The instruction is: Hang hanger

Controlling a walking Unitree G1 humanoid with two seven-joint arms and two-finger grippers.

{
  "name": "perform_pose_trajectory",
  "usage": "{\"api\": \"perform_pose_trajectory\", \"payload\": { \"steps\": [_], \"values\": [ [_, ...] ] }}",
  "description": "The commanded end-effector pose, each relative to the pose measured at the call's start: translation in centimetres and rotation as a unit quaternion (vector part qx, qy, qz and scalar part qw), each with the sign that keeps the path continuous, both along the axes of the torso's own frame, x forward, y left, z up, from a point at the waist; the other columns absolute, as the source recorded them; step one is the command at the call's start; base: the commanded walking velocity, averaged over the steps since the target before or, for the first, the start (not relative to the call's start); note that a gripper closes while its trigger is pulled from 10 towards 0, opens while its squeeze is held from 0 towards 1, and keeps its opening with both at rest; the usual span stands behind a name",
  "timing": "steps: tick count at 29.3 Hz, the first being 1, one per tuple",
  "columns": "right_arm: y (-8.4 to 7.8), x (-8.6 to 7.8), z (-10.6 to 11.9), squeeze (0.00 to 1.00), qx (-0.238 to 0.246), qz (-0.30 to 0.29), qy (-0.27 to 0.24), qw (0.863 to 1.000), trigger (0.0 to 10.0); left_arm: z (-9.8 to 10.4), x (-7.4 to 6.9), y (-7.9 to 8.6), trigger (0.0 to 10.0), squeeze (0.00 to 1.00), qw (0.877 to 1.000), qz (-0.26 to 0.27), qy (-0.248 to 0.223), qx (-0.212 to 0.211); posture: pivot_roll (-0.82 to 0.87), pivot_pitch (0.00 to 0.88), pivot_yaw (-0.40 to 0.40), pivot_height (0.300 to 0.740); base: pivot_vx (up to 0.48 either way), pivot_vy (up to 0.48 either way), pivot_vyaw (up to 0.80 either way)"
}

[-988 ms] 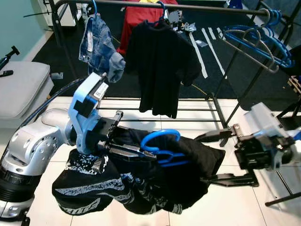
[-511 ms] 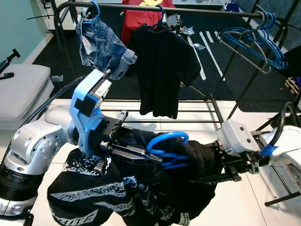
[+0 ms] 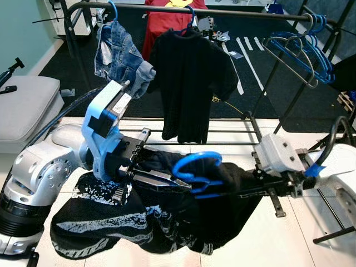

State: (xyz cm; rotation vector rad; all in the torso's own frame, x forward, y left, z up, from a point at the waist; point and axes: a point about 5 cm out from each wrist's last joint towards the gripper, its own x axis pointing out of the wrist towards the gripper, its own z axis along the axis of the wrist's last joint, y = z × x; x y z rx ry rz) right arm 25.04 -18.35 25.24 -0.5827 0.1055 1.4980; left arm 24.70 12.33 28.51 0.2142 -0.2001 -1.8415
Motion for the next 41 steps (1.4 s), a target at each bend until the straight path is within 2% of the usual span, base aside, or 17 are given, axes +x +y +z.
{"api": "perform_pose_trajectory", "payload": {
  "steps": [1, 5, 6, 11, 13, 16, 17, 19, 22, 23, 24, 27, 30, 31, 32, 39, 41],
  "values": [
    [-0.5, 0.1, 1.4, 0.0, 0.025, -0.005, -0.02, 0.999, 0.0, -1.0, 0.3, 0.3, 10.0, 0.0, 0.999, 0.009, 0.0, 0.035, -0.04, 0.15, -0.012, 0.74, 0.0, 0.0, 0.0],
    [-0.7, 0.2, 1.6, 0.0, 0.029, -0.01, -0.024, 0.999, 0.0, -1.0, 0.7, 0.5, 10.0, 0.0, 0.999, 0.024, -0.012, 0.043, -0.04, 0.15, -0.012, 0.74, 0.0, 0.0, 0.0],
    [-0.9, 0.2, 1.9, 0.0, 0.032, -0.015, -0.027, 0.999, 0.0, -0.9, 1.2, 1.2, 10.0, 0.0, 0.996, 0.049, -0.034, 0.06, -0.04, 0.153, -0.011, 0.74, 0.0, 0.0, 0.0],
    [-1.3, 0.2, 2.2, 0.0, 0.033, -0.023, -0.031, 0.999, 0.0, -0.6, 1.8, 2.4, 10.0, 0.0, 0.991, 0.08, -0.059, 0.085, -0.04, 0.155, -0.011, 0.74, 0.0, 0.0, 0.0],
    [-1.6, 0.3, 2.4, 0.0, 0.034, -0.028, -0.033, 0.998, 0.0, -0.7, 2.2, 3.4, 10.0, 0.0, 0.983, 0.106, -0.085, 0.122, -0.04, 0.156, -0.01, 0.74, 0.0, 0.0, 0.0],
    [-1.7, 0.3, 2.4, 0.0, 0.034, -0.029, -0.033, 0.998, 0.0, -0.8, 2.4, 3.6, 10.0, 0.0, 0.98, 0.114, -0.094, 0.134, -0.04, 0.156, -0.01, 0.74, 0.0, 0.0, 0.0],
    [-1.7, 0.2, 2.4, 0.0, 0.035, -0.029, -0.033, 0.998, 0.0, -1.0, 2.7, 4.1, 10.0, 0.0, 0.974, 0.129, -0.106, 0.151, -0.04, 0.158, -0.01, 0.74, 0.0, 0.0, 0.0],
    [-1.7, 0.2, 2.4, 0.0, 0.035, -0.029, -0.033, 0.998, 0.0, -1.0, 2.7, 4.1, 10.0, 0.0, 0.974, 0.129, -0.106, 0.151, -0.04, 0.158, -0.01, 0.74, 0.0, 0.0, 0.0],
    [-1.7, 0.0, 2.7, 0.0, 0.041, -0.024, -0.029, 0.998, 0.0, -1.6, 3.7, 5.7, 10.0, 0.0, 0.959, 0.175, -0.118, 0.188, -0.04, 0.161, -0.009, 0.74, 0.0, 0.0, 0.0],
    [-1.7, 0.0, 2.7, 0.0, 0.041, -0.024, -0.029, 0.998, 0.0, -1.6, 3.7, 5.7, 10.0, 0.0, 0.959, 0.175, -0.118, 0.188, -0.04, 0.161, -0.009, 0.74, 0.0, 0.0, 0.0],
    [-1.7, -0.1, 2.9, 0.0, 0.046, -0.021, -0.028, 0.998, 0.0, -2.0, 4.1, 6.6, 10.0, 0.0, 0.954, 0.192, -0.114, 0.202, -0.04, 0.161, -0.009, 0.74, 0.0, 0.0, 0.0],
    [-1.7, -0.2, 3.1, 0.0, 0.051, -0.019, -0.027, 0.998, 0.0, -2.3, 4.3, 7.2, 10.0, 0.0, 0.952, 0.202, -0.104, 0.204, -0.04, 0.161, -0.007, 0.74, 0.0, 0.0, 0.0],
    [-1.7, -0.2, 3.2, 0.0, 0.054, -0.017, -0.027, 0.998, 0.0, -2.3, 4.7, 8.0, 10.0, 0.0, 0.957, 0.215, -0.083, 0.176, -0.04, 0.161, -0.007, 0.74, 0.0, 0.0, 0.0],
    [-1.7, -0.3, 3.1, 0.0, 0.054, -0.017, -0.026, 0.998, 0.0, -1.9, 5.1, 8.3, 10.0, 0.0, 0.96, 0.227, -0.063, 0.148, -0.04, 0.161, -0.007, 0.74, 0.0, 0.0, 0.0],
    [-1.7, -0.3, 3.1, 0.0, 0.054, -0.017, -0.026, 0.998, 0.0, -1.4, 5.1, 8.6, 10.0, 1.0, 0.966, 0.22, -0.041, 0.126, -0.04, 0.162, -0.006, 0.74, 0.0, 0.0, 0.0],
    [-1.7, -0.3, 2.9, 0.0, 0.053, -0.018, -0.023, 0.998, 0.0, -0.8, 4.5, 9.9, 10.0, 1.0, 0.974, 0.196, -0.017, 0.109, -0.04, 0.162, -0.005, 0.74, 0.0, 0.0, 0.0],
    [-1.7, -0.4, 2.8, 0.0, 0.053, -0.018, -0.021, 0.998, 0.0, 0.1, 3.9, 10.4, 10.0, 1.0, 0.981, 0.175, -0.01, 0.086, -0.04, 0.162, -0.004, 0.74, 0.0, 0.0, 0.0]
  ]
}}
